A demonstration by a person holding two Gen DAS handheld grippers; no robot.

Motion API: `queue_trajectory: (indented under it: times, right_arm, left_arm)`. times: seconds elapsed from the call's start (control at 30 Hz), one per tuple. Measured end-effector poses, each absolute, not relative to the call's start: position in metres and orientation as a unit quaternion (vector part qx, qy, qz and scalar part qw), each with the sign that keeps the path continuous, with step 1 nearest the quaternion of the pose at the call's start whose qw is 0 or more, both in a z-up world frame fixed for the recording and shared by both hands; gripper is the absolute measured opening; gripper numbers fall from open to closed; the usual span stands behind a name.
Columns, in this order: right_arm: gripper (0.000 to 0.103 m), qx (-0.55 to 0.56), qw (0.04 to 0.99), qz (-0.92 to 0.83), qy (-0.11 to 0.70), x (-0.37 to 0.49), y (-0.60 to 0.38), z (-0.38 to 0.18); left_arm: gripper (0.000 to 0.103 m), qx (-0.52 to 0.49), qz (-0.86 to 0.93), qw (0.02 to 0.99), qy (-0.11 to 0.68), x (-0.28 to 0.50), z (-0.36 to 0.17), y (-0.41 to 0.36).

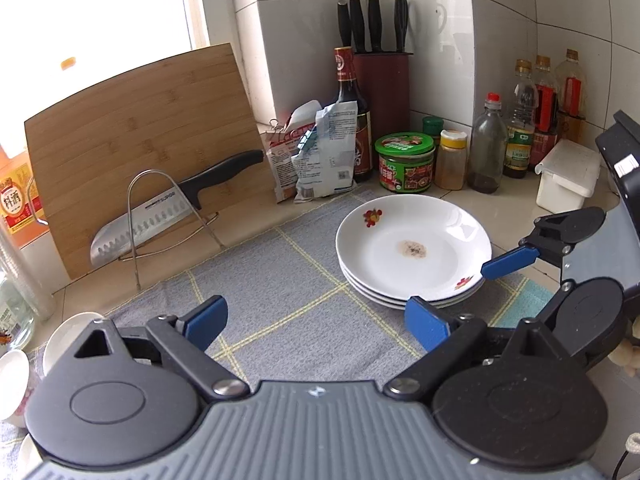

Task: Organize plates and bowls
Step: 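Withdraw both tools from the stack and move toward the white bowls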

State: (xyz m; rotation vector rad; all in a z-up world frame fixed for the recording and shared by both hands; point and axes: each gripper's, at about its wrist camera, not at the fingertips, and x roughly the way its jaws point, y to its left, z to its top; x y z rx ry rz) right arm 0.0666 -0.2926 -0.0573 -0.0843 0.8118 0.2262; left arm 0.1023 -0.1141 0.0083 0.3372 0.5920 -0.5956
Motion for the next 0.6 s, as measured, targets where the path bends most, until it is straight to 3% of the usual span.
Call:
queue_trajectory:
  times: [0.6]
  right_arm:
    - [0.103,-0.074,0.898,0.166,0.401,0.089,-0.201,-0.064]
  left_arm:
    - [0.095,0.143,-0.2,0.92,0.306,0.089,-0.011,0.001]
